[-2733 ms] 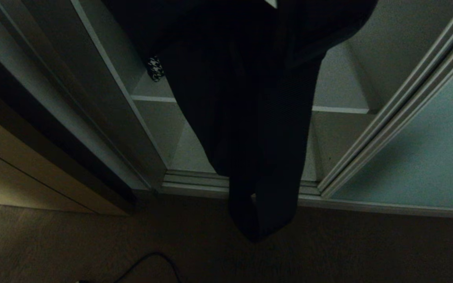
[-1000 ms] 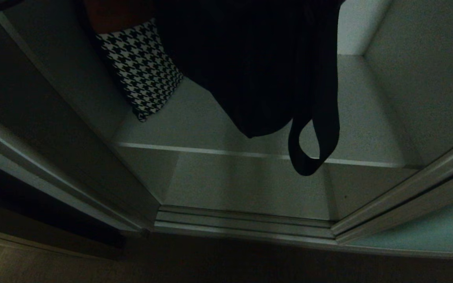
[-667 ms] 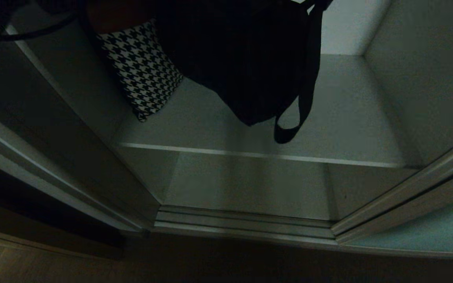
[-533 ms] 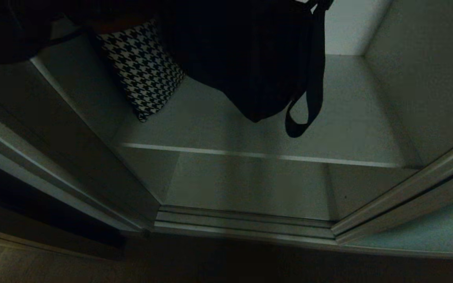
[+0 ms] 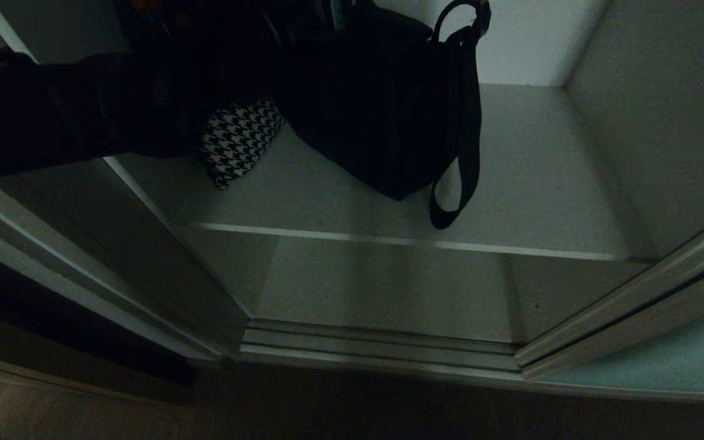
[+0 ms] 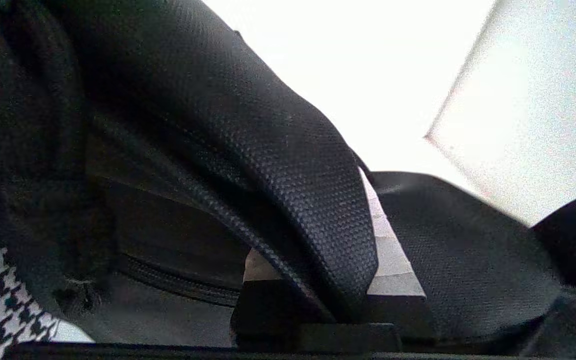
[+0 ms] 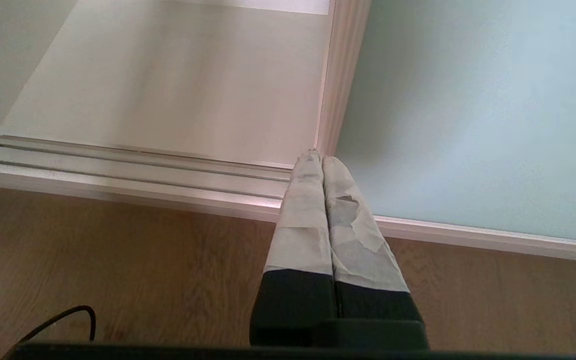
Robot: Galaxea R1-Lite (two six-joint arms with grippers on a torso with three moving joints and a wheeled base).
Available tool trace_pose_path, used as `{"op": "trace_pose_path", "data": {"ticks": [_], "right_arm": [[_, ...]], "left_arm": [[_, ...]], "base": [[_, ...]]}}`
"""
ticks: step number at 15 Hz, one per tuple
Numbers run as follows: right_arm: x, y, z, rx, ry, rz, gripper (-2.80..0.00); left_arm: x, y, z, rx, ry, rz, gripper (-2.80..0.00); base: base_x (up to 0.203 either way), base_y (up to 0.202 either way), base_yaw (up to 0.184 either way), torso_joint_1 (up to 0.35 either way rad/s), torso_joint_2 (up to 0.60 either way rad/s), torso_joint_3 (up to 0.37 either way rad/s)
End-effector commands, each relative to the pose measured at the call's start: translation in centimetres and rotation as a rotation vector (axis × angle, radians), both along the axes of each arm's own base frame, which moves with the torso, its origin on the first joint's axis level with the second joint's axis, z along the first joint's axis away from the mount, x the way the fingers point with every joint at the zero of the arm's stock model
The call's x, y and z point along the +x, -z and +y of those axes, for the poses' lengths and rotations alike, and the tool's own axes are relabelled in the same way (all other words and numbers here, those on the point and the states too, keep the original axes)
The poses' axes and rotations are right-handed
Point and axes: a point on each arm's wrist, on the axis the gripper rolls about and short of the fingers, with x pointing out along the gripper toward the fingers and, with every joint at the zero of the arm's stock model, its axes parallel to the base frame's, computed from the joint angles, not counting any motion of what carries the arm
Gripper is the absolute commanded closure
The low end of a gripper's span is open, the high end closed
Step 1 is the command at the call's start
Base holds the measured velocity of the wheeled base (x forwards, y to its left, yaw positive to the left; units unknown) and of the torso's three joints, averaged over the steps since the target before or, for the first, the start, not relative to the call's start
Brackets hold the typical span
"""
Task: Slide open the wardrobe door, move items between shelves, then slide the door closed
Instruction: Place the bag on the higher shelf
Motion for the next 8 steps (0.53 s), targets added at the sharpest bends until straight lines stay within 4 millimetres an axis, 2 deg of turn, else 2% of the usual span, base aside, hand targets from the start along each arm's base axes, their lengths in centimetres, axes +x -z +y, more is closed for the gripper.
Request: {"op": "trace_pose_path", "data": {"ticks": [1, 6, 7, 8], "right_arm": [[-0.02, 0.01, 0.00, 0.000, 0.000, -0.003, 0.00], [-0.02, 0.00, 0.00, 0.000, 0.000, -0.004, 0.00], [-0.02, 0.01, 0.00, 0.000, 0.000, -0.003, 0.00], [-0.01, 0.04, 0.00, 0.000, 0.000, -0.002, 0.00]], "left_arm": [[1.58, 1.72, -0.64, 0.021, -0.008, 0.040, 0.00], [2.09, 2.10, -0.79, -0.011, -0.051, 0.040, 0.00], [2.06, 2.07, -0.82, -0.014, -0.058, 0.039, -2.80], [2.00, 1.98, -0.77, -0.021, -0.065, 0.040, -2.80]], "base": [[0.000, 0.000, 0.000, 0.000, 0.00, 0.000], [0.000, 0.000, 0.000, 0.000, 0.00, 0.000], [0.000, 0.000, 0.000, 0.000, 0.00, 0.000], [0.000, 0.000, 0.000, 0.000, 0.00, 0.000]]}}
